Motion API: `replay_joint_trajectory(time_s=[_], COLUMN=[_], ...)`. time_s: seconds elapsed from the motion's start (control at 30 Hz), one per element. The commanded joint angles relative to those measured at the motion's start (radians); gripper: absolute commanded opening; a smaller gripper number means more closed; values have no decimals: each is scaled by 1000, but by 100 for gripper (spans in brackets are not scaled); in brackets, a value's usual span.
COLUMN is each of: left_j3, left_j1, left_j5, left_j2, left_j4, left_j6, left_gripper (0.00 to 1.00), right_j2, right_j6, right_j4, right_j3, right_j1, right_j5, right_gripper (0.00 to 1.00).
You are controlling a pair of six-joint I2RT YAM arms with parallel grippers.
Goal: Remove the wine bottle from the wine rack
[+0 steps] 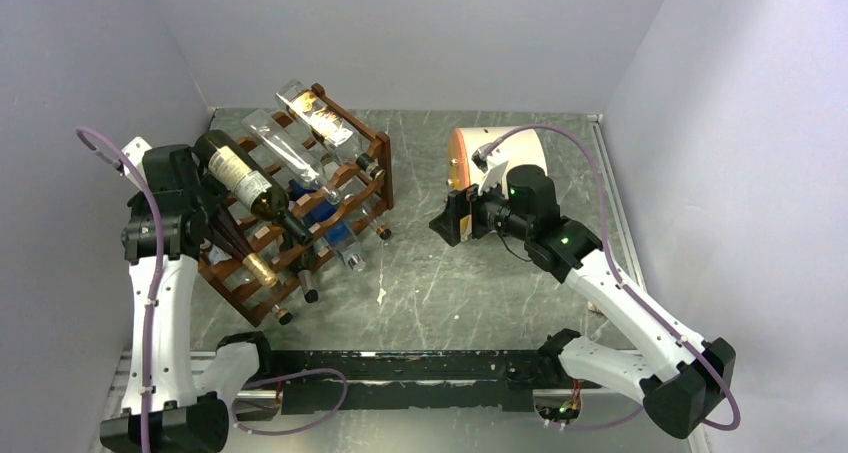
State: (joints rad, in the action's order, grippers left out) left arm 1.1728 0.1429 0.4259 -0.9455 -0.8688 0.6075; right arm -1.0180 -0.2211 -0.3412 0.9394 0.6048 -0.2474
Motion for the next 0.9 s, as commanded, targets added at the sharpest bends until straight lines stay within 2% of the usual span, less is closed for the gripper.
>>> replay_joint_trajectory(time_s=[0.0, 0.1, 0.23, 0.57, 0.67, 0.87], left_j3=[-12, -15, -13, -67, -72, -73], left_j1=[5, 5, 6, 6, 6, 6], left_j5=[11, 20, 25, 26, 34, 30], left_j2=[23, 47, 68, 174, 186, 208], left_j4=[49, 56, 54, 138, 141, 147], left_j6=[8, 12, 19, 20, 30, 29], left_gripper=[66, 61, 47, 34, 27, 22], right_j2=[6, 9, 3, -7, -9, -16], right_j6=[18, 15, 9, -1, -1, -4], right_j4=[13, 13, 20, 26, 28, 29], right_j3=[1, 0, -2, -6, -3, 3], right_j1=[-5, -4, -4, -5, -4, -4], right_j5=[15, 16, 6, -4, -6, -12], right_gripper=[100, 100, 100, 100, 100, 100])
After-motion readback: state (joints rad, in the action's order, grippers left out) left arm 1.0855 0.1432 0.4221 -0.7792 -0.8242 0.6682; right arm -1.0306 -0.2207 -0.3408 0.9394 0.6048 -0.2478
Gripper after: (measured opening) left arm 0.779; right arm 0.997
